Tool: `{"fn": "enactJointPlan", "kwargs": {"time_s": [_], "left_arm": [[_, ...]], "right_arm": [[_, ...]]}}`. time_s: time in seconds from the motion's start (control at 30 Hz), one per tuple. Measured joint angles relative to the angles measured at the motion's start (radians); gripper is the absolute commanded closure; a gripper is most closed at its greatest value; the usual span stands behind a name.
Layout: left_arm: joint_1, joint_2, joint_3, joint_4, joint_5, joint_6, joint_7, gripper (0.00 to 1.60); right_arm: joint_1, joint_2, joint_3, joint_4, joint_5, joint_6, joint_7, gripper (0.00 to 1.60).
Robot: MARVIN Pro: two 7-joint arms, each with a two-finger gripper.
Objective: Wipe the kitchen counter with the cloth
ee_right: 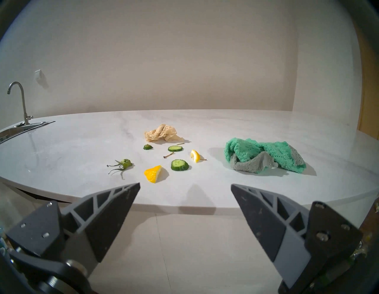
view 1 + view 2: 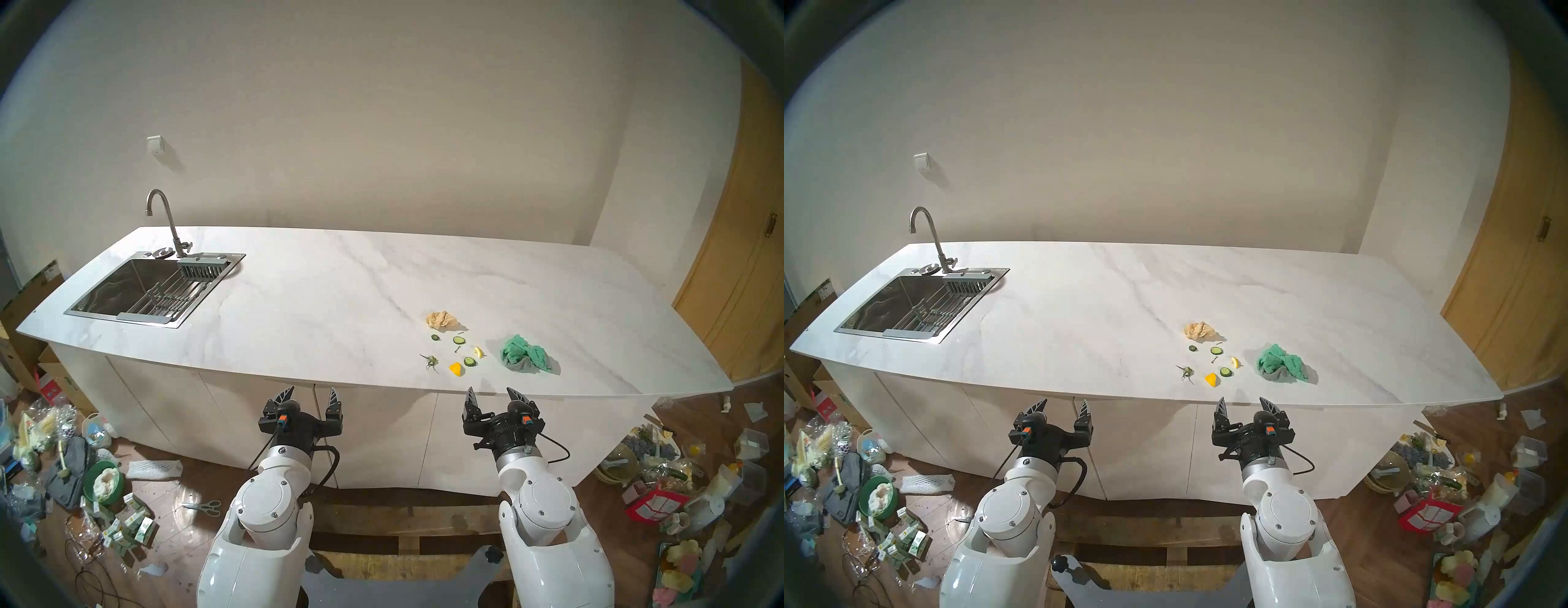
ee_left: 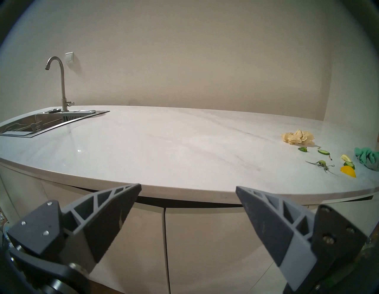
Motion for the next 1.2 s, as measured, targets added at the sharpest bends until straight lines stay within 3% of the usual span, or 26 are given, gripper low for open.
{"fn": "enactJointPlan", "kwargs": {"time_s": [0.5, 0.8, 1.2], "left_arm": [[0.000, 0.000, 0.000, 0.004, 0.000, 0.000, 0.002, 0.00], [0.000, 0.000, 0.000, 0.005, 0.000, 0.000, 0.003, 0.00], [0.000, 0.001, 0.000, 0.006, 0.000, 0.000, 0.004, 0.00]], "right_arm": [[0.049, 0.011, 0.057, -0.048, 0.052, 0.124, 0.016, 0.00], [0.118, 0.062, 0.110, -0.065, 0.070, 0.216, 0.066, 0.00], [0.242, 0.170, 0.134, 0.041, 0.045, 0.289, 0.138, 0.00]]}}
